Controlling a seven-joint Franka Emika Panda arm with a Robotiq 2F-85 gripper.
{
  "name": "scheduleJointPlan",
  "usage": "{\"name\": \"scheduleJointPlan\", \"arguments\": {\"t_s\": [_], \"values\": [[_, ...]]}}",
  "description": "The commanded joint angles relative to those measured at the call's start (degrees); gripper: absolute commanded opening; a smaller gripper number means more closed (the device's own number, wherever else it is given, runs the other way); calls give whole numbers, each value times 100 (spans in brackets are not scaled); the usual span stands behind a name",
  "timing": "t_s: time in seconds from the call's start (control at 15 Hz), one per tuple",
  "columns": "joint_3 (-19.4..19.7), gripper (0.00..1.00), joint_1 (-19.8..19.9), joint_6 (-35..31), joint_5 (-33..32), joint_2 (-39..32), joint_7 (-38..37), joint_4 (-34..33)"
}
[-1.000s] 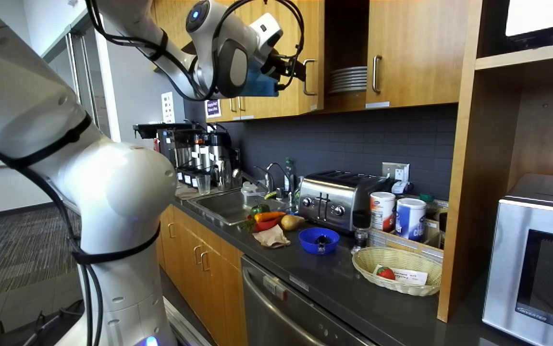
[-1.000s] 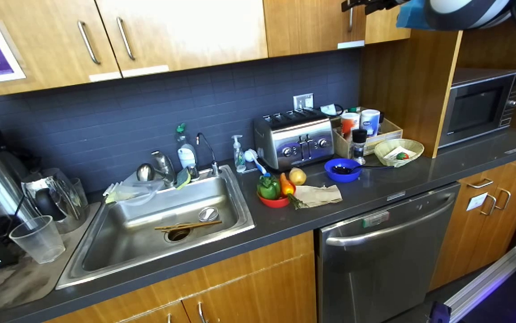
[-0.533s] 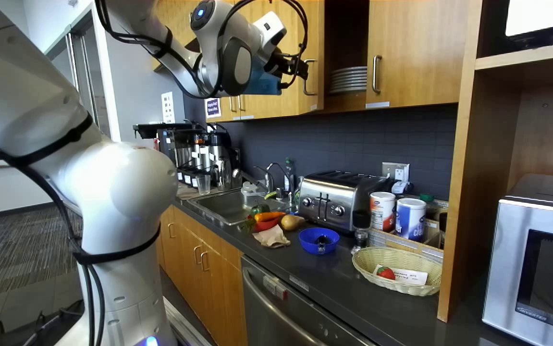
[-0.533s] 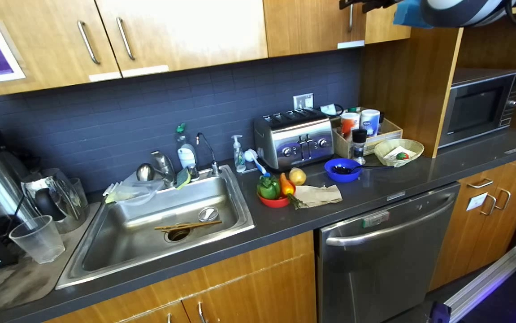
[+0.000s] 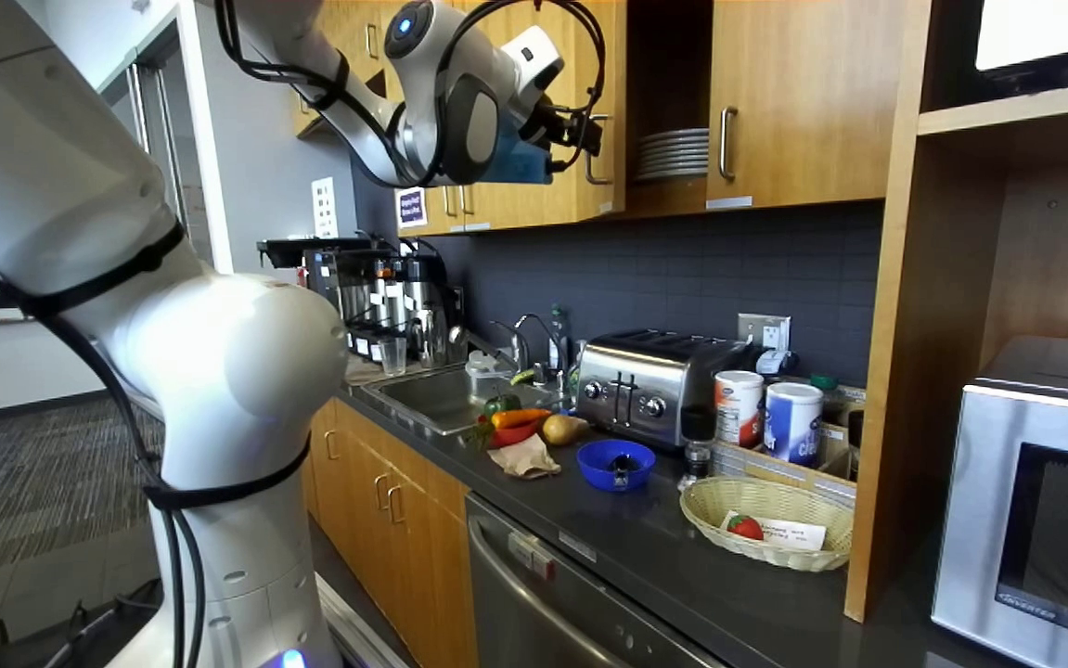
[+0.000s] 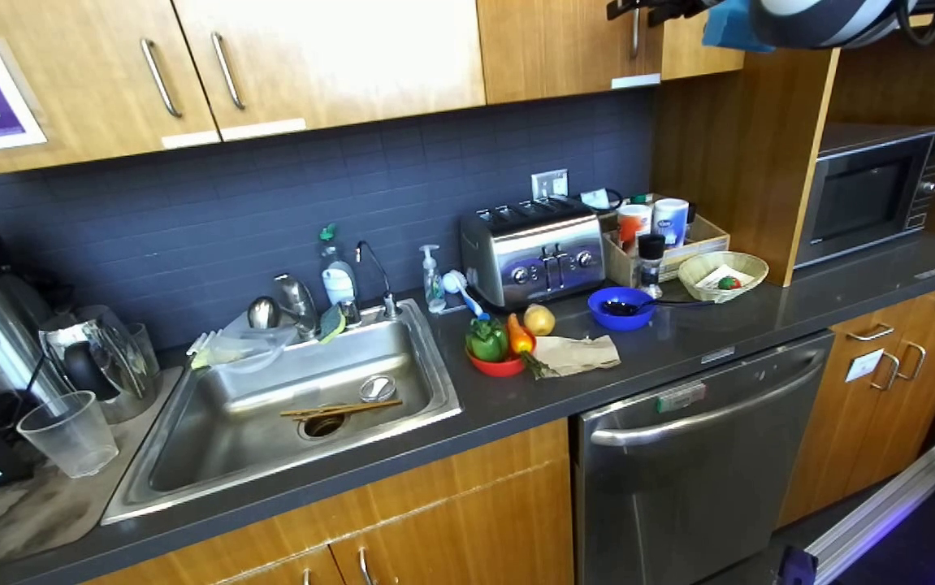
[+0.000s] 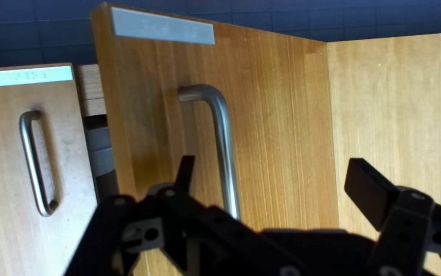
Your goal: Open the top left cabinet door
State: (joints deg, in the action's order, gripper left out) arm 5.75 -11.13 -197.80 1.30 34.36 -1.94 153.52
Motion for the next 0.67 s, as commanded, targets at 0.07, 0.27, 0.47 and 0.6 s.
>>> {"name": "scheduleJointPlan", "arguments": {"t_s": [0.07, 0.27, 0.47, 0.6], "values": [[281, 100, -274, -18, -154, -185, 105, -252], [409, 100, -402, -18, -161, -244, 160, -340], [525, 100, -530, -18, -158, -293, 209, -400], [584, 100, -592, -18, -148, -323, 225, -429]]}}
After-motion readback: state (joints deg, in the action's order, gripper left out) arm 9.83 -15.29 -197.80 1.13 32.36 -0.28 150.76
